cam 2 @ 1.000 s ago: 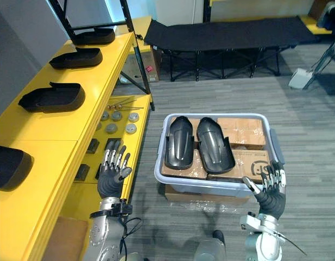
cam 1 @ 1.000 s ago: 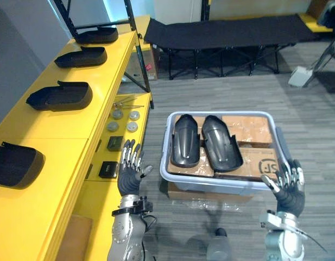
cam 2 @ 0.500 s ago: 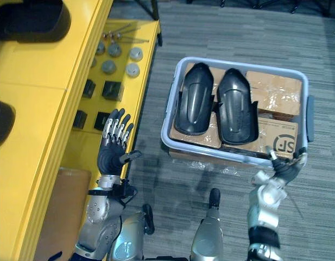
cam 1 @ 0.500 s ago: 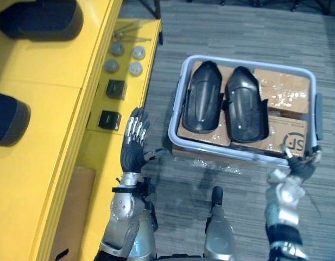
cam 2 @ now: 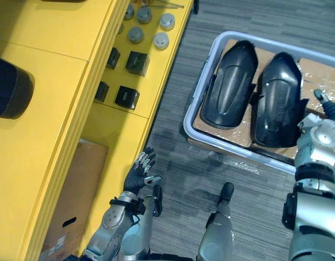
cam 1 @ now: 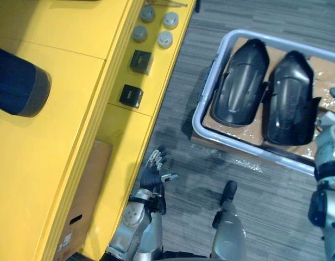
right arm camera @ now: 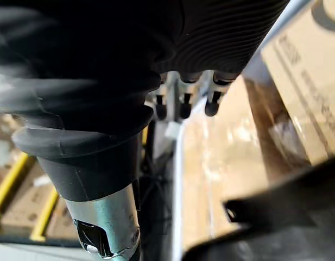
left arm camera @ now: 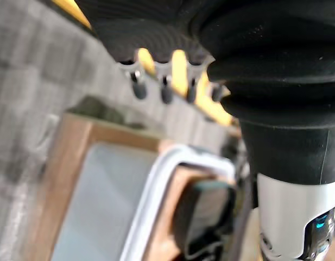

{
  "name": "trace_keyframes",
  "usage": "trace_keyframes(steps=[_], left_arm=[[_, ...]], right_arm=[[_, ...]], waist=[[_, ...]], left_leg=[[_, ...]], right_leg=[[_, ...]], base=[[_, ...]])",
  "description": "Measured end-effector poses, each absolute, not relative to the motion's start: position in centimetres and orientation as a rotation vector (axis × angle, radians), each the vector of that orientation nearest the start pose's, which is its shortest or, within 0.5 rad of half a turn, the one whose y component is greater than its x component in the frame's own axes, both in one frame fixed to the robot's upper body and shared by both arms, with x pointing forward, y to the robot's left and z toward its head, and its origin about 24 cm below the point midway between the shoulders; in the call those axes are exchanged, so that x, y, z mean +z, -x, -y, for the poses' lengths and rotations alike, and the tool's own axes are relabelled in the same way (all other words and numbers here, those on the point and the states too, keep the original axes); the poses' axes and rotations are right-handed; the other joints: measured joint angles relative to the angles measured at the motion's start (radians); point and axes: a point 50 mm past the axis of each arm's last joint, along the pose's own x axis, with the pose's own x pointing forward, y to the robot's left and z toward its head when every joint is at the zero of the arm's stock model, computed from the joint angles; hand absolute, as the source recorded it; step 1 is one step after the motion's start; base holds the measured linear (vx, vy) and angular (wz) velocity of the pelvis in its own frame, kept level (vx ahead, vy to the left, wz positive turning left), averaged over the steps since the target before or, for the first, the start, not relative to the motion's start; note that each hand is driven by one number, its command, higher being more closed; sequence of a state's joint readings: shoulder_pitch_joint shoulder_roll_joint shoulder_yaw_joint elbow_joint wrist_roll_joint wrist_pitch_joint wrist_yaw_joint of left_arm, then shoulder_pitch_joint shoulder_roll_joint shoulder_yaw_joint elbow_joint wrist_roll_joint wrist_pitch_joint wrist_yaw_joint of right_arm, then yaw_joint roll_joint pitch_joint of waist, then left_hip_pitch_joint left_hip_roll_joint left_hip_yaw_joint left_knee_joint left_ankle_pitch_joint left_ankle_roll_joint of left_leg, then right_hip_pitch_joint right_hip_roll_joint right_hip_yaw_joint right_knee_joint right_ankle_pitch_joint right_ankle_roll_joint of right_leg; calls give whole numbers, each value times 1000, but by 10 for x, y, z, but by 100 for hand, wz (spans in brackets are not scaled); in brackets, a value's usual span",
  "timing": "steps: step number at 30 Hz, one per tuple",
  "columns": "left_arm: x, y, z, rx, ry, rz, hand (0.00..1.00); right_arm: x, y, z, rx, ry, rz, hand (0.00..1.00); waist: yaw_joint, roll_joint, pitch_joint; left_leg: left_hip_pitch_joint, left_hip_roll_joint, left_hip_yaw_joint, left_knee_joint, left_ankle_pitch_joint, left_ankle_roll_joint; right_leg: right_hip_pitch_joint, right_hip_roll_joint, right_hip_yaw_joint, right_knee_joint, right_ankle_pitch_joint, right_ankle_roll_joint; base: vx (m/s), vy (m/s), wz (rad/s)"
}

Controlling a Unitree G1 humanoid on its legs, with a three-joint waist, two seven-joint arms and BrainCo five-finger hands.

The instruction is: Walk over and take plastic housings, then place them on the shelf

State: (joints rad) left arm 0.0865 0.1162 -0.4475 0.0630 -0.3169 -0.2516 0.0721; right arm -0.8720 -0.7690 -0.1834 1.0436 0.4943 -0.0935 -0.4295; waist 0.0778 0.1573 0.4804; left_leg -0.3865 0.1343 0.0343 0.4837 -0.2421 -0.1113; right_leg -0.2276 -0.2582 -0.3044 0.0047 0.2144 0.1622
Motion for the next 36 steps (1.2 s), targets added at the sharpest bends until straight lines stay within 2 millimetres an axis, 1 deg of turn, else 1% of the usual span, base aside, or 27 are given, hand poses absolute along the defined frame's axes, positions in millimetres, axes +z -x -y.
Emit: trace_keyframes(steps=[2,3,4,6,7,8,10,12,13,17,18,19,20,25,29,32,33,36], left_arm=[[21,-214,-74,-312,260,4,0],[21,-213,-70,-324,276,1,0],[22,-213,-67,-338,292,1,0],[20,-211,-65,-338,305,-3,0],[18,-211,-66,-331,303,-10,0],[15,-211,-65,-329,302,-21,0],[14,-209,-63,-331,305,-31,0],[15,-209,-62,-324,333,-33,0],[14,-209,-62,-321,335,-35,0],[14,-209,-62,-313,333,-39,0],[14,-209,-61,-314,335,-40,0],[13,-209,-61,-313,335,-41,0],[13,-209,-61,-312,336,-41,0],[14,-209,-63,-307,333,-40,0],[13,-210,-65,-305,327,-44,0],[14,-211,-67,-290,360,-47,0],[13,-212,-70,-278,371,-48,0],[15,-214,-74,-254,404,-41,0]], right_arm=[[188,-333,392,-949,-87,105,0],[188,-332,395,-952,-81,82,0],[190,-328,402,-967,-55,55,0],[189,-325,408,-984,-34,8,0],[186,-326,408,-975,-40,-40,100],[187,-325,410,-982,-23,-58,100],[192,-324,412,-981,1,-72,100],[195,-320,418,-995,29,-113,100],[192,-316,423,-1001,55,-157,100],[180,-308,428,-1006,90,-264,100],[174,-308,428,-998,112,-306,100],[164,-306,427,-989,113,-357,100],[160,-305,427,-990,129,-379,100],[156,-301,428,-1003,172,-433,100],[151,-298,429,-1051,210,-455,100],[151,-300,426,-1151,278,-386,100],[153,-302,423,-1191,331,-344,100],[162,-305,419,-1222,438,-245,100]], waist=[[8,4,0],[11,11,3],[18,28,11],[24,37,11],[26,39,11],[28,48,16],[33,57,15],[33,59,14],[33,59,14],[33,59,13],[33,59,13],[33,59,13],[34,59,13],[45,59,13],[47,59,13],[46,58,14],[47,58,14],[46,56,15]], left_leg=[[-6,-1,-1,-3,5,0],[-12,-1,-4,-2,7,0],[-21,-2,-17,3,9,0],[-41,-7,-27,-1,21,-1],[-51,-7,-28,-4,29,-3],[-54,-7,-32,-4,33,-4],[-57,-8,-31,-6,37,-4],[-70,-12,-36,-17,50,-3],[-73,-15,-43,-23,58,-5],[-68,-14,-63,-30,69,-10],[-69,-15,-66,-32,73,-10],[-71,-17,-74,-40,81,-12],[-72,-18,-78,-45,85,-13],[-79,-18,-84,-58,99,-18],[-93,-19,-97,-56,105,-20],[-105,-18,-106,-51,107,-22],[-108,-18,-105,-48,107,-22],[-109,-14,-103,-42,107,-22]], right_leg=[[-16,-3,-3,18,-4,-6],[-20,-3,-11,23,-4,-6],[-22,-4,-34,33,-6,-8],[-42,-10,-51,49,-13,-18],[-57,-11,-52,58,-13,-19],[-59,-12,-53,61,-14,-20],[-69,-15,-53,74,-17,-23],[-86,-21,-56,93,-23,-31],[-91,-25,-68,104,-30,-32],[-92,-31,-84,146,-58,-33],[-92,-32,-87,148,-59,-33],[-92,-33,-96,148,-59,-33],[-92,-34,-100,148,-59,-33],[-101,-34,-106,151,-64,-41],[-108,-33,-116,156,-63,-40],[-112,-31,-127,159,-63,-42],[-116,-31,-126,159,-62,-43],[-117,-26,-122,158,-60,-45]], base=[[-66,-6,1],[-94,-6,10],[-88,-5,18],[-98,-1,18],[-99,-2,11],[-73,-4,4],[-83,5,2],[-85,7,10],[-54,-3,13],[-56,-7,14],[-55,2,13],[-37,1,15],[-51,-2,16],[-40,7,4],[-18,17,8],[-3,22,6],[0,0,0],[8,30,-5]])
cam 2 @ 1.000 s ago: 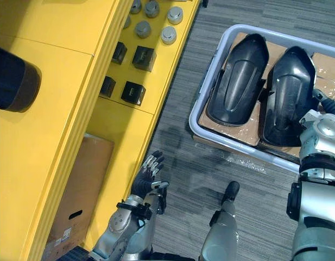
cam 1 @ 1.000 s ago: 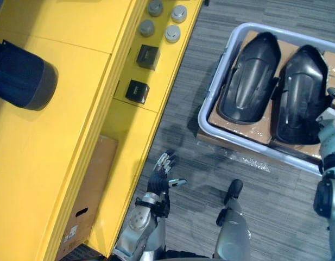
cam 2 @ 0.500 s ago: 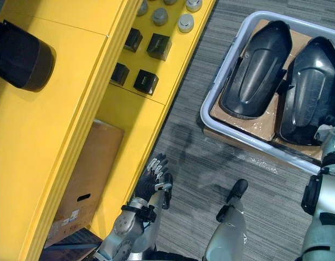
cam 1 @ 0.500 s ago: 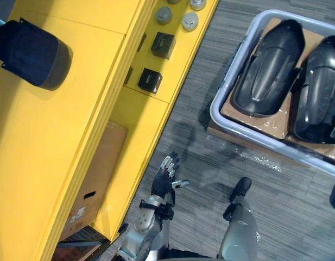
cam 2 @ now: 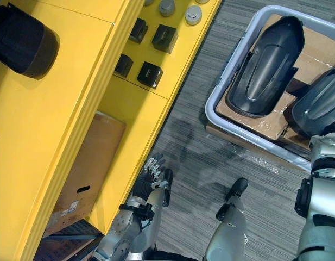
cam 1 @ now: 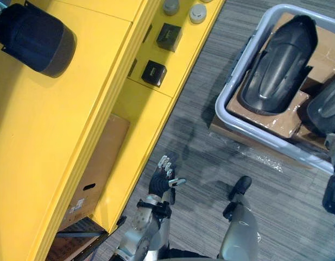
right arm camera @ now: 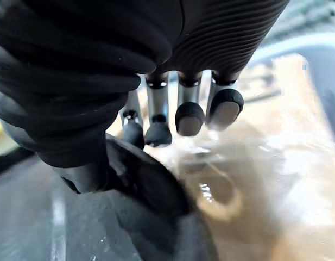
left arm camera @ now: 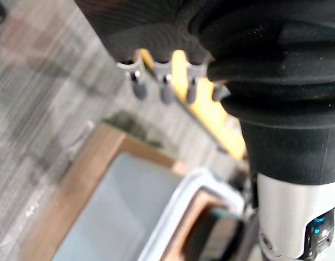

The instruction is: Walk over and take plastic housings, then place them on the shelf

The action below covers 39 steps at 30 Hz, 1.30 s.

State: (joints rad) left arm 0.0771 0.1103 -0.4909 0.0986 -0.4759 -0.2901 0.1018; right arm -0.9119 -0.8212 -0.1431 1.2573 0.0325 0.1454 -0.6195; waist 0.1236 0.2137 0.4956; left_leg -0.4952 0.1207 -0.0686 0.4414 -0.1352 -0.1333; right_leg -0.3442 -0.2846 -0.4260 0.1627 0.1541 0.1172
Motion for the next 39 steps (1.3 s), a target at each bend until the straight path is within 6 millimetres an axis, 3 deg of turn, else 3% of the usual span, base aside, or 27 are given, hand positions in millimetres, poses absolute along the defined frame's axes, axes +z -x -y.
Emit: trace_keyframes(steps=[4,5,6,7,12,16,19,21,25,28,29,33,39], left_arm=[[26,-221,-91,-185,462,15,0],[30,-223,-98,-160,478,35,0],[32,-225,-100,-151,478,43,0],[34,-226,-106,-135,473,59,0],[53,-228,-118,-165,394,151,0],[84,-235,-115,-256,328,287,0],[107,-252,-101,-372,268,347,0],[119,-276,-87,-470,194,324,0],[115,-320,-79,-493,111,153,0],[124,-342,-77,-456,68,115,0],[129,-346,-76,-452,78,123,0],[156,-353,-67,-471,83,199,0],[188,-351,-52,-483,-4,384,0]], right_arm=[[188,-313,404,-1215,595,-9,100],[190,-318,394,-1182,624,45,100],[189,-320,389,-1162,637,66,100],[181,-323,377,-1121,638,97,100],[160,-322,354,-1071,662,139,100],[172,-318,342,-1062,685,250,100],[179,-319,336,-1050,701,295,100],[181,-323,329,-1018,702,304,100],[199,-340,307,-914,706,355,100],[221,-354,295,-866,697,383,100],[224,-358,294,-850,699,369,0],[216,-367,294,-814,612,263,0],[166,-371,310,-840,105,-32,0]], waist=[[-7,-26,4],[-14,-46,4],[-20,-56,6],[-31,-87,3],[-55,-160,-4],[-69,-181,-7],[-85,-195,-14],[-86,-215,-24],[-113,-245,-41],[-132,-246,-41],[-135,-246,-41],[-142,-246,-41],[-145,-245,-41]], left_leg=[[8,20,7,0,-1,-2],[16,29,10,-1,-1,-2],[25,32,10,-5,0,-4],[54,36,15,-19,1,-7],[111,44,24,-54,5,-17],[152,55,44,-67,8,-21],[183,62,64,-70,7,-22],[187,76,81,-66,2,-29],[186,92,122,-65,1,-29],[176,98,149,-64,2,-30],[175,101,158,-64,2,-30],[154,108,170,-63,0,-33],[148,103,192,-67,0,-33]], right_leg=[[1,20,14,-4,2,-4],[6,28,15,-7,2,-7],[15,32,15,-10,2,-7],[37,37,17,-20,3,-8],[91,52,18,-60,0,-23],[116,61,34,-70,14,-20],[136,65,50,-75,15,-20],[135,82,74,-97,32,-27],[118,98,106,-132,50,-41],[92,104,133,-148,68,-39],[88,107,140,-156,75,-40],[56,114,156,-159,94,-34],[31,110,181,-157,95,-33]], base=[[-5,8,-12],[-6,-11,-11],[0,-16,-12],[3,-9,-9],[-2,-2,-4],[13,13,-13],[15,18,-18],[-26,12,-28],[-39,5,-29],[-31,11,-29],[-20,6,-29],[10,3,-12],[24,32,-8]])
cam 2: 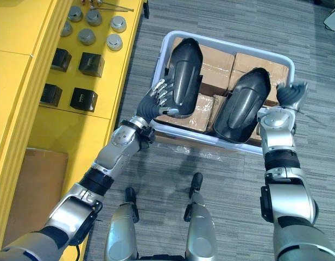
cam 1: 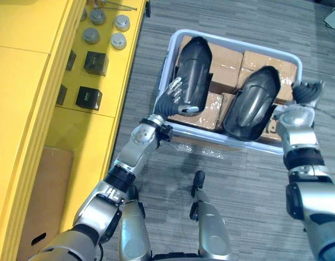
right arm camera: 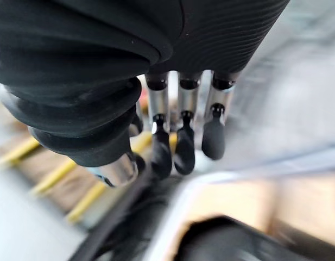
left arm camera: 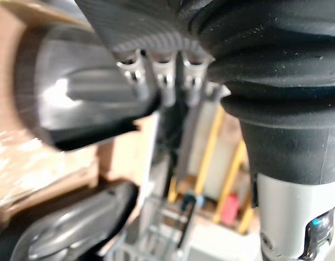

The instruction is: Walk over and take plastic housings, then place them on the shelf

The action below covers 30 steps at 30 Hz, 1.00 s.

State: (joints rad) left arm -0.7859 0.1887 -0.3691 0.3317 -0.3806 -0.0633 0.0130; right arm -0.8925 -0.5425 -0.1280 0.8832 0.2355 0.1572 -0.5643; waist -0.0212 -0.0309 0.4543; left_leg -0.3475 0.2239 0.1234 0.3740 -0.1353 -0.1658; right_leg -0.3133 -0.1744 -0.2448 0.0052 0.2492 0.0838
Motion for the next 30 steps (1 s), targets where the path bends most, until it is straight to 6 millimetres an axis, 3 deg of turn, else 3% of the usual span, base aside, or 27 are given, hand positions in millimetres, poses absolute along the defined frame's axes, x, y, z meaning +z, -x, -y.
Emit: trace_keyframes(steps=[5,13,20,24,30], left_arm=[[214,-336,-41,-520,-12,539,0],[204,-306,-12,-662,50,572,0],[195,-295,-6,-685,105,575,0],[194,-289,2,-721,124,577,0],[188,-279,11,-762,165,570,0]], right_arm=[[151,-366,322,-862,-171,-101,0],[144,-355,337,-914,-225,-110,0],[142,-348,345,-939,-238,-97,0],[154,-350,343,-925,-235,-47,0],[161,-348,347,-936,-184,-23,0]], waist=[[-17,11,1],[15,100,-12],[36,108,-13],[43,110,-12],[65,135,-10]], left_leg=[[2,-1,1,-1,0,0],[-2,-12,21,-34,11,2],[-41,-12,18,-18,11,2],[-68,-23,9,-2,9,4],[-128,-24,-7,52,-6,14]], right_leg=[[0,-1,3,1,0,1],[-24,-15,4,3,2,8],[-79,-26,3,58,-23,19],[-109,-44,1,99,-42,25],[-157,-54,-1,143,-52,27]], base=[[-27,20,-1],[-11,12,-2],[0,14,3],[-25,34,10],[-40,28,5]])
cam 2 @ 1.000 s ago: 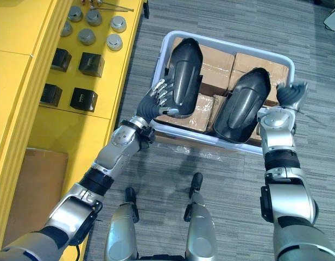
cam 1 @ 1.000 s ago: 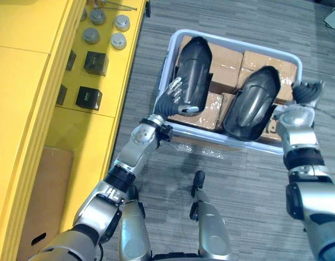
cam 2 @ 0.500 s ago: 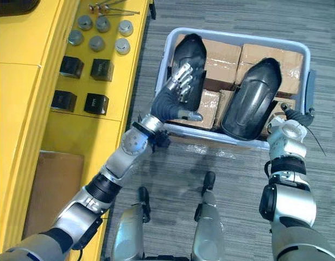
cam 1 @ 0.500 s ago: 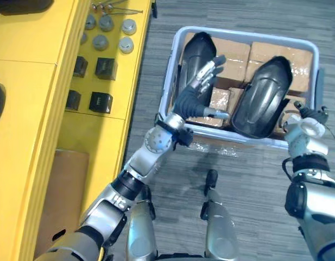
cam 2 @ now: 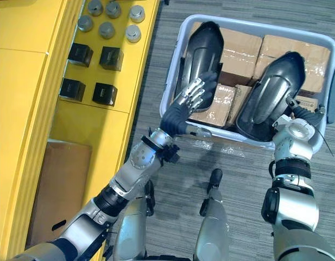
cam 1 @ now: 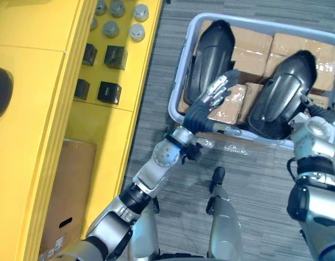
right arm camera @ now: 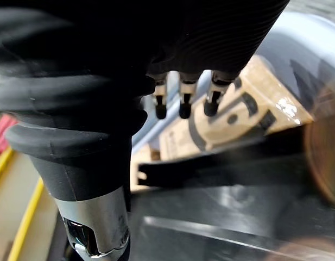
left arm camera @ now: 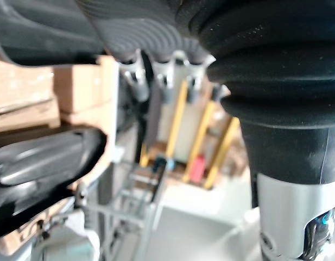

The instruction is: Walk over and take plastic housings, then place them on the shelf

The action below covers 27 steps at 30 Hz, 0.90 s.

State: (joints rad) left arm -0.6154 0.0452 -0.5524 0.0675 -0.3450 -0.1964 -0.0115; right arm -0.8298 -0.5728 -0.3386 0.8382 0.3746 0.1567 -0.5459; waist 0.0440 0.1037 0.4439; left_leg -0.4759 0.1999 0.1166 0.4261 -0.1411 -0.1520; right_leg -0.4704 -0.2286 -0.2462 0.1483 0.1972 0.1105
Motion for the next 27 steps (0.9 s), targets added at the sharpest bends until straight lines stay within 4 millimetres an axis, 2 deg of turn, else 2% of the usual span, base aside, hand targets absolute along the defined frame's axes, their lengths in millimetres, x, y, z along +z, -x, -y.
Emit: trace_keyframes(steps=[5,8,9,14,18,22,27], left_arm=[[182,-275,10,-754,239,547,0],[170,-274,6,-736,264,501,0],[167,-273,6,-730,267,491,0],[150,-271,-1,-704,361,405,0],[139,-270,-6,-677,429,350,0],[128,-267,-11,-651,454,320,0],[127,-267,-16,-621,470,335,0]], right_arm=[[168,-349,347,-937,-73,-27,0],[168,-345,355,-977,-38,-75,0],[168,-345,355,-982,-28,-82,100],[167,-337,367,-1045,4,-151,100],[166,-328,380,-1095,32,-213,100],[152,-325,382,-1096,-21,-304,100],[141,-319,386,-1111,-56,-363,100]], waist=[[14,2,0],[32,2,0],[32,2,0],[53,2,0],[54,2,0],[60,2,0],[75,2,0]], left_leg=[[-62,6,-13,37,-7,4],[-101,7,-32,62,-7,4],[-106,6,-37,65,-7,4],[-133,-4,-58,75,-5,6],[-158,-12,-67,76,2,9],[-157,-17,-72,73,5,9],[-158,-21,-76,72,8,11]], right_leg=[[-49,-1,-2,28,-4,-1],[-76,-5,-18,51,-10,-6],[-78,-6,-23,55,-12,-6],[-93,-21,-37,81,-22,-5],[-111,-32,-50,87,-22,-5],[-111,-34,-53,89,-22,-5],[-109,-38,-57,91,-23,-5]], base=[[-60,4,2],[-47,-3,9],[-34,0,16],[-33,11,13],[-15,9,11],[2,2,1],[-11,6,3]])
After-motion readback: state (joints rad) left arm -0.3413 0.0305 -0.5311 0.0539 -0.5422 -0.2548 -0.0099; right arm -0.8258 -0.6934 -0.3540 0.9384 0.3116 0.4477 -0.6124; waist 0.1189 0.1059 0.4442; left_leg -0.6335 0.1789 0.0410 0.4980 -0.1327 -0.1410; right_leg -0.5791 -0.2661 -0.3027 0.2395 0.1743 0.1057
